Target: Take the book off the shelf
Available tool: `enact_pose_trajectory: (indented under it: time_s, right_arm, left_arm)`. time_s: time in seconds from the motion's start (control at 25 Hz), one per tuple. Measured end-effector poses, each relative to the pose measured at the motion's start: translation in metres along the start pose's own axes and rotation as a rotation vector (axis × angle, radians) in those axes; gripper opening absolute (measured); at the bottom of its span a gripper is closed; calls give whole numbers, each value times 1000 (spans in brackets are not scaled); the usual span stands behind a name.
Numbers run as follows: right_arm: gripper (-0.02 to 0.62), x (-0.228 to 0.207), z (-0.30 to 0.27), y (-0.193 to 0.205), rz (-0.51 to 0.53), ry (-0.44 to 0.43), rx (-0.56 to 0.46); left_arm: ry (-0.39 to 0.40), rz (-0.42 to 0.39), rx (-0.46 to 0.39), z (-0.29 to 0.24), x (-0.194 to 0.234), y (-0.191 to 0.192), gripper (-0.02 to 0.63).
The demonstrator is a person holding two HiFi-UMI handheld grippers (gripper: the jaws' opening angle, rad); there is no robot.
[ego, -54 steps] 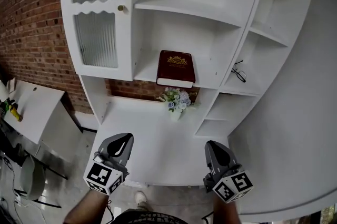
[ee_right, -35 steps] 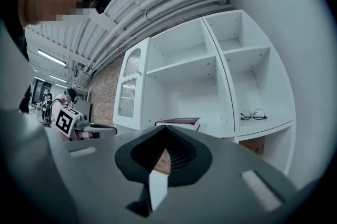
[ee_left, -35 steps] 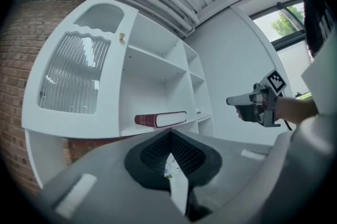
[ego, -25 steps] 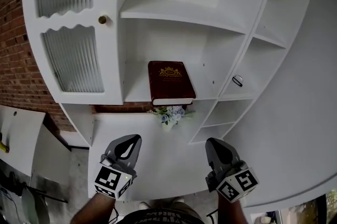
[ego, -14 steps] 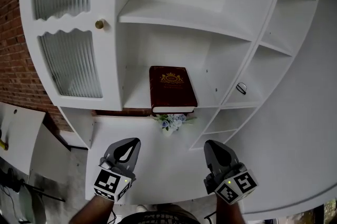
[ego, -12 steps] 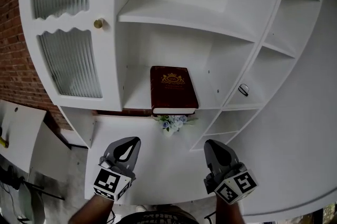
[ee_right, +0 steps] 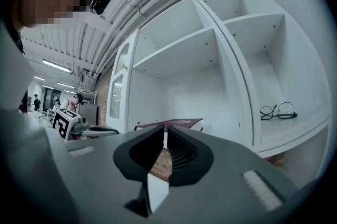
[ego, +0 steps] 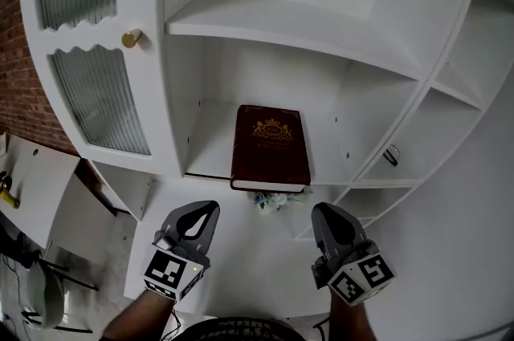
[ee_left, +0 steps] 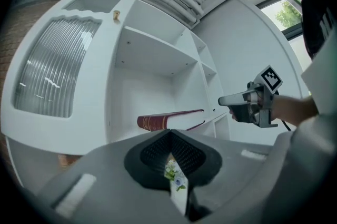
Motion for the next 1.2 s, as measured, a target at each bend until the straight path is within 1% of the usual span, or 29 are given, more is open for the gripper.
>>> enact_pose_trajectory:
  time_s: [0.12, 0.24, 0.4, 0.48, 0.6, 0.72, 0.88, 1.04, 1.12, 1.2]
  right_arm:
    - [63, -10, -13, 3, -12, -34, 10]
    - [91, -19, -26, 11, -26, -73, 44]
    - [157, -30, -41, 20, -66, -104, 67]
    - [195, -33, -48, 21, -108, -124, 62]
    - [262, -38, -56, 20, -177, -147, 42]
    - [283, -41, -62, 23, -214, -160, 43]
    - [314, -44, -71, 32, -248, -166, 65]
    - [322, -45, -74, 36, -290, -187, 86]
    - [321, -44, -75, 35, -297, -197, 91]
    - [321, -42, -77, 34, -310, -209, 94]
  left_arm:
    - [-17, -6, -6, -13, 3, 1, 5]
    - [-17, -22, -13, -26, 4, 0, 32]
    - [-23, -13, 11, -41, 7, 11, 78]
    - [-19, 4, 18, -47, 7, 18, 106]
    - [8, 8, 21, -56, 4, 22, 150]
    - [19, -4, 7, -63, 6, 17, 181]
    - [22, 12, -1, -68, 7, 18, 212]
    - [70, -7, 44, -74, -3, 23, 232]
    - [67, -5, 59, -77, -5, 24, 232]
    - [54, 13, 55, -79, -5, 23, 232]
Point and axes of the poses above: the fingertips, and each gripper's own axes: z backward along the fingers, x to its left, y out of its underside, the point moved 1 cm from there along z, backward along the fingers, and after that the axes turned 10 degrees about -x, right-handed, at the moved point
